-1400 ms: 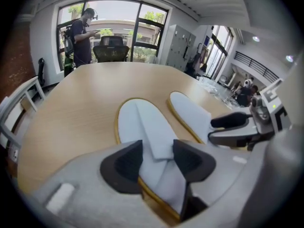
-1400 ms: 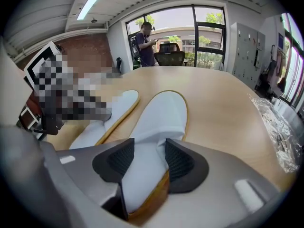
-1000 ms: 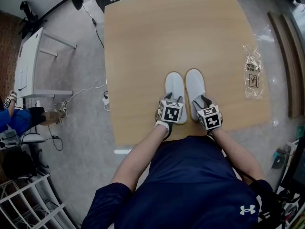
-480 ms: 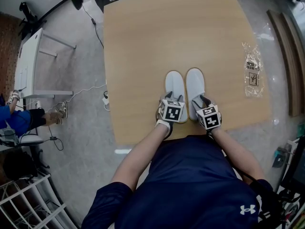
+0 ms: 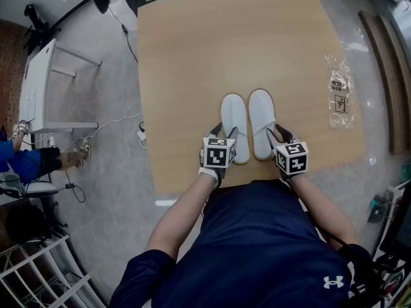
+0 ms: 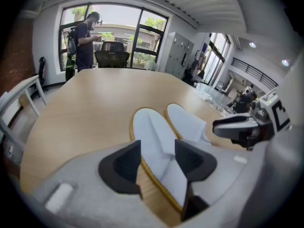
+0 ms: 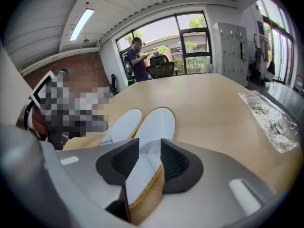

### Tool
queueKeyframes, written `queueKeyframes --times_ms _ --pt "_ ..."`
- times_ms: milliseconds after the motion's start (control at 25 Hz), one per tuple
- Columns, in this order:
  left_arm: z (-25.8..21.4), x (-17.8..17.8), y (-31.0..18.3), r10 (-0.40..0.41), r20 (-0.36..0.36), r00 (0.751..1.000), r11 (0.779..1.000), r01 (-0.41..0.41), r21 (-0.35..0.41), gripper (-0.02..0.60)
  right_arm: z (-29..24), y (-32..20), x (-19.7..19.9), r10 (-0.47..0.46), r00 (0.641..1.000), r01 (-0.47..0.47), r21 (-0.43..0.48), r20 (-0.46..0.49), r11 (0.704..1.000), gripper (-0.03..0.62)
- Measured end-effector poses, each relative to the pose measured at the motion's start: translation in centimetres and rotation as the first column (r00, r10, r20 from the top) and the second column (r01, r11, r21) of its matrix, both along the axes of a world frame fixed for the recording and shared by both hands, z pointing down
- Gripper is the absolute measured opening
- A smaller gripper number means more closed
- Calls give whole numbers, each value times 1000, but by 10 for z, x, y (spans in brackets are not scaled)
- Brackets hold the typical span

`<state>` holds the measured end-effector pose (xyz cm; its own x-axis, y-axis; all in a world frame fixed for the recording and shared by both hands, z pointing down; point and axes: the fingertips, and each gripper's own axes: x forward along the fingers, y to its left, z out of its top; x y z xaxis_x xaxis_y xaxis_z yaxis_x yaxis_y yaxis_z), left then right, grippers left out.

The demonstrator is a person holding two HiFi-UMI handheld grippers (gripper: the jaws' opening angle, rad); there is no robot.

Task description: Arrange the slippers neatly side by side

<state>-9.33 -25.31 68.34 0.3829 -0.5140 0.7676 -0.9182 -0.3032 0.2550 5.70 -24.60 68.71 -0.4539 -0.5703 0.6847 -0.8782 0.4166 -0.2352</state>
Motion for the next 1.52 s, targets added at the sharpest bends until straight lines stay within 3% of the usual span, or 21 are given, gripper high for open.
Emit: queueKeyframes --times_ms 200,440,520,600,720,880,960,1160,1360,1520 --pt "-19 -10 24 -39 -81 996 999 40 2 205 -33 -4 12 92 990 -95 20 109 995 125" --pt "-83 -14 19 -80 -181 980 989 101 112 156 -103 -19 5 94 965 -118 89 245 989 19" --pt "-107 -7 12 -45 -204 978 982 80 168 106 -125 -25 -2 79 957 -114 114 278 987 14" --pt "-130 4 7 1 -241 970 974 54 221 3 -146 -29 -10 60 946 -109 139 318 984 11" --pt "-162 24 5 86 -265 960 951 -1 308 3 -176 -30 -23 15 927 -89 183 375 979 11" --pt "-205 41 3 187 -231 955 893 -67 445 3 -212 -24 -39 -71 914 -46 276 400 960 11" --pt "-216 41 4 215 -229 949 877 -84 474 3 -221 -21 -50 -122 911 -15 327 394 945 11" --pt "-211 42 9 282 -304 910 887 -126 444 2 -213 -10 -61 -167 914 25 359 370 933 11" --pt "-195 31 14 226 -304 926 915 -95 392 3 -211 0 -80 -250 894 107 364 372 925 11" --pt "-187 43 15 265 -305 915 917 -141 373 3 -211 0 -80 -245 900 105 367 360 924 11"
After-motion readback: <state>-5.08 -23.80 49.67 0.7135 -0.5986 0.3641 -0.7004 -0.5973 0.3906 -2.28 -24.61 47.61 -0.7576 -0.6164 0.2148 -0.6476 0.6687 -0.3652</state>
